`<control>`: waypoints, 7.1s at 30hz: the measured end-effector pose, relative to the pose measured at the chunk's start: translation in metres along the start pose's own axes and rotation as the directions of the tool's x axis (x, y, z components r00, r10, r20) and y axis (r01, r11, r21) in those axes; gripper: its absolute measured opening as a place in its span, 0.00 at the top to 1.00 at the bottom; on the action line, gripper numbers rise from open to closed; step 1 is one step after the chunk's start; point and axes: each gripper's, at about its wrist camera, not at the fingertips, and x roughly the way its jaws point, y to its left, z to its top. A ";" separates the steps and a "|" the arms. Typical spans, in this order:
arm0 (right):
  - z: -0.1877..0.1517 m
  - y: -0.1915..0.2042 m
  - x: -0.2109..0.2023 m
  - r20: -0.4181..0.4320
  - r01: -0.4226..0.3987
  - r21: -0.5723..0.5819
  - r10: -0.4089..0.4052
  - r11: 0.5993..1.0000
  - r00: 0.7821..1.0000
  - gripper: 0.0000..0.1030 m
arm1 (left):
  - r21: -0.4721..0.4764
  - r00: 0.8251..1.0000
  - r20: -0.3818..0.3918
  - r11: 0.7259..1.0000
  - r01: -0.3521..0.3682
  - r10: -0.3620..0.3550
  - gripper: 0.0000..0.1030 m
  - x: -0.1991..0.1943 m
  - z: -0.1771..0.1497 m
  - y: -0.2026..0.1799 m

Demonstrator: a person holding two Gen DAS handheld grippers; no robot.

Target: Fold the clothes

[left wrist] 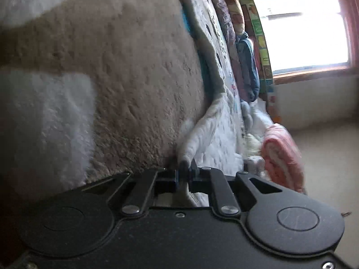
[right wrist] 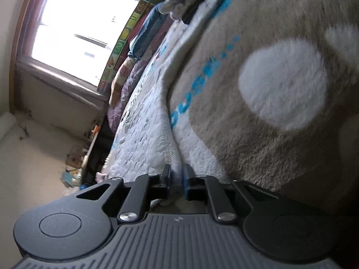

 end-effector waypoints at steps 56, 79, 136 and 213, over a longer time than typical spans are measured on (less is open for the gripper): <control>0.065 0.064 0.121 -0.110 0.021 -0.593 -0.107 0.805 0.988 0.89 | 0.866 0.944 0.107 0.437 -0.242 0.311 0.87 0.111 0.022 -0.110; 0.066 0.063 0.107 -0.076 0.030 -0.572 -0.089 0.819 0.993 0.85 | 0.832 0.908 0.158 0.443 -0.334 0.388 0.79 0.022 -0.009 -0.077; 0.050 0.193 0.208 -0.135 -0.103 -0.931 -0.069 0.349 0.988 0.73 | 0.716 0.963 0.180 0.645 -0.269 0.201 0.55 0.134 0.140 -0.152; 0.120 0.075 0.078 0.163 0.263 -0.304 -0.222 0.915 0.961 0.58 | 0.841 0.992 0.125 0.528 -0.120 0.025 0.59 0.123 0.103 -0.163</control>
